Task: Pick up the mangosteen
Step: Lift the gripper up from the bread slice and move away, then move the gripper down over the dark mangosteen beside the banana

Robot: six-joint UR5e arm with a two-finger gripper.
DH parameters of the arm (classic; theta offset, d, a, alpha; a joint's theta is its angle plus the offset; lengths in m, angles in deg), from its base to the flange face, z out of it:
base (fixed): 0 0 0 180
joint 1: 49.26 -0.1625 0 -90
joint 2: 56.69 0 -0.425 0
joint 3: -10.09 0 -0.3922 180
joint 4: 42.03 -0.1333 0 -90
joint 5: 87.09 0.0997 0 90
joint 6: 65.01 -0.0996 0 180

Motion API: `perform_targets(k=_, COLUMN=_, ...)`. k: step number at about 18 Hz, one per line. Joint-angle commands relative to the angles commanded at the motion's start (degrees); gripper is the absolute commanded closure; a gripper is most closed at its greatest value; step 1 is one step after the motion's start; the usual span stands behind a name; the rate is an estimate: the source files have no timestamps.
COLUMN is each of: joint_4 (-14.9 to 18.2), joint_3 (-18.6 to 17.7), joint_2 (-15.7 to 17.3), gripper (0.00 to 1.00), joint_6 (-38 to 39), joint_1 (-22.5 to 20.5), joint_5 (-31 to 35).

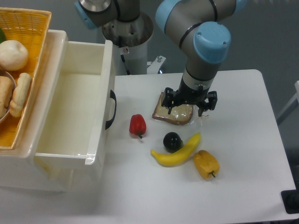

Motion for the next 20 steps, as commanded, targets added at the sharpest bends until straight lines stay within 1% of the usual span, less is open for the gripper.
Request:
perform_targets(k=3, joint_4=-0.18, joint_3=-0.26, joint_2=-1.76, gripper=0.00, joint_6=0.62, joint_1=0.00, joint_5=0.09)
perform_targets(k=5, joint_4=0.09, joint_3=-1.31, joint_2=-2.55, gripper=0.00, joint_6=0.71, joint_1=-0.18, joint_5=-0.17)
perform_targets(k=6, joint_4=-0.09, joint_3=-2.28, joint_2=-3.60, gripper=0.00, joint_6=0.89, joint_1=-0.09, joint_5=-0.26)
perform_targets(k=7, joint_4=-0.18, joint_3=-2.37, joint_2=-4.39, gripper=0.00, joint_6=1.84, joint_1=-0.09, joint_5=-0.26)
perform_targets(k=10, joint_4=-0.26, joint_3=-2.55, joint_2=-6.15, gripper=0.00, joint_6=4.49, joint_1=0.35, joint_5=-0.61)
perform_targets(k=14, joint_4=-0.70, joint_3=-2.46, joint_2=-8.79, gripper=0.00, joint_6=4.58, joint_1=1.23, joint_5=-0.70)
perform_targets(k=16, joint_4=-0.97, joint_3=-2.46, joint_2=-9.41, gripper=0.00, joint_6=4.58, joint_1=1.49, joint_5=-0.79)
perform_targets(k=19, joint_4=-1.23, joint_3=-1.68, joint_2=-11.08, gripper=0.00, joint_6=5.10, joint_1=1.85, joint_5=-1.58)
perform_targets(k=20, joint_4=-2.01, joint_3=-1.58, joint_2=-11.34, gripper=0.00, joint_6=5.98, joint_1=2.02, joint_5=-1.58)
